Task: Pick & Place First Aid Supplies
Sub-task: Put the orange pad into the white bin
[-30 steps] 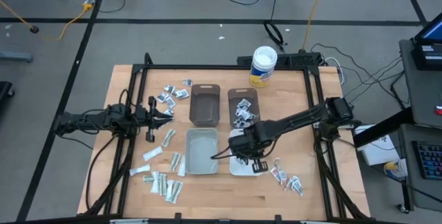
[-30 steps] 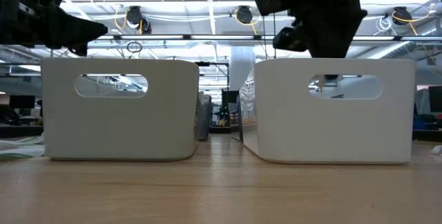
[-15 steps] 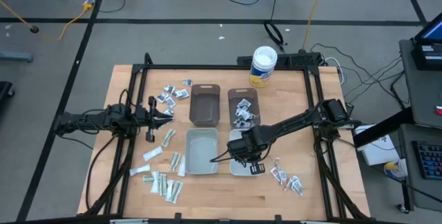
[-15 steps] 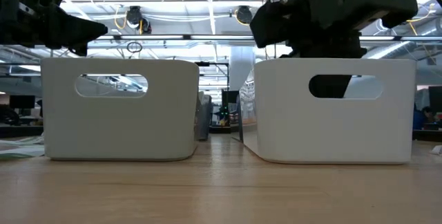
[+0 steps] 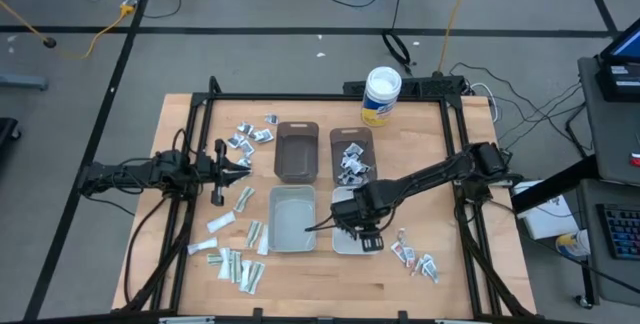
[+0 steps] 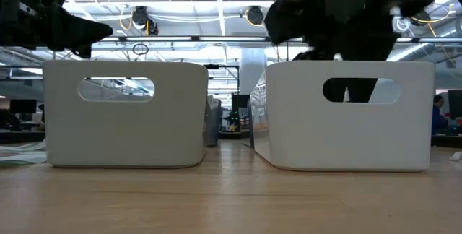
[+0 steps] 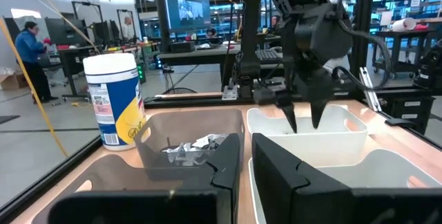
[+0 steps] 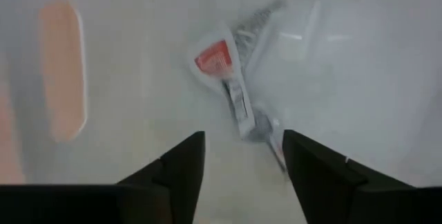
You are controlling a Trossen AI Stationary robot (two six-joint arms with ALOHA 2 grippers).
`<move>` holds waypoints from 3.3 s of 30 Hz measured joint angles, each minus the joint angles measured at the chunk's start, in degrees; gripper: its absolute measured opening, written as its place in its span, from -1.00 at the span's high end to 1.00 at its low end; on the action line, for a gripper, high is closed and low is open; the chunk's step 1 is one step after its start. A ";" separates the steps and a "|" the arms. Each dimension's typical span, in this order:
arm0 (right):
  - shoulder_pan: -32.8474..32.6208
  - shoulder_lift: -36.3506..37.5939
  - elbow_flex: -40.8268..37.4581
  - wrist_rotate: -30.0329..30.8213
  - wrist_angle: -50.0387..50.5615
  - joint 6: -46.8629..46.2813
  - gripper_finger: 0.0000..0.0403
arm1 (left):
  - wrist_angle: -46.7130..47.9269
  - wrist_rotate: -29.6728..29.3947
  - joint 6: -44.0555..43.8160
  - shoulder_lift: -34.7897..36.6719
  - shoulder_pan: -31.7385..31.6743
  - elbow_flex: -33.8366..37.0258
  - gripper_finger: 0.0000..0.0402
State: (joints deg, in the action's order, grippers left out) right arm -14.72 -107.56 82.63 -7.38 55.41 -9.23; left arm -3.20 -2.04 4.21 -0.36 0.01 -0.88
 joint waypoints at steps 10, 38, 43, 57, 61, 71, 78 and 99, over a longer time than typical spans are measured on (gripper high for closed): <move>0.35 8.49 -5.21 0.09 2.91 -26.60 0.08 | 0.00 0.00 0.00 0.00 0.00 0.00 0.77; -7.33 22.36 -20.57 4.06 3.15 -78.59 0.18 | 0.00 0.00 0.00 0.00 0.02 0.00 0.77; -8.27 21.35 -21.69 7.36 -0.48 -80.44 0.18 | 0.00 0.00 0.00 0.00 0.00 0.02 0.77; -13.03 19.66 -28.50 6.55 -11.25 -89.61 0.18 | -0.02 0.00 0.00 0.00 0.02 0.00 0.77; -13.95 19.62 -29.56 5.84 -12.63 -91.05 0.18 | -0.01 0.00 0.00 0.00 0.02 0.02 0.77; -15.04 19.55 -33.20 4.30 -17.96 -92.46 0.19 | 0.00 0.00 0.00 0.01 0.00 0.00 0.77; -15.02 19.53 -34.96 2.29 -20.90 -92.22 0.53 | 0.00 0.00 0.00 0.00 0.00 0.02 0.77; -11.87 23.59 -24.17 2.08 0.13 -75.41 0.99 | 0.01 0.00 0.00 0.02 0.00 0.02 0.77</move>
State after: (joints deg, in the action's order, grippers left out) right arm -26.59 -83.97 58.46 -5.30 55.54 -84.64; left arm -3.20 -2.04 4.21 -0.34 0.01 -0.86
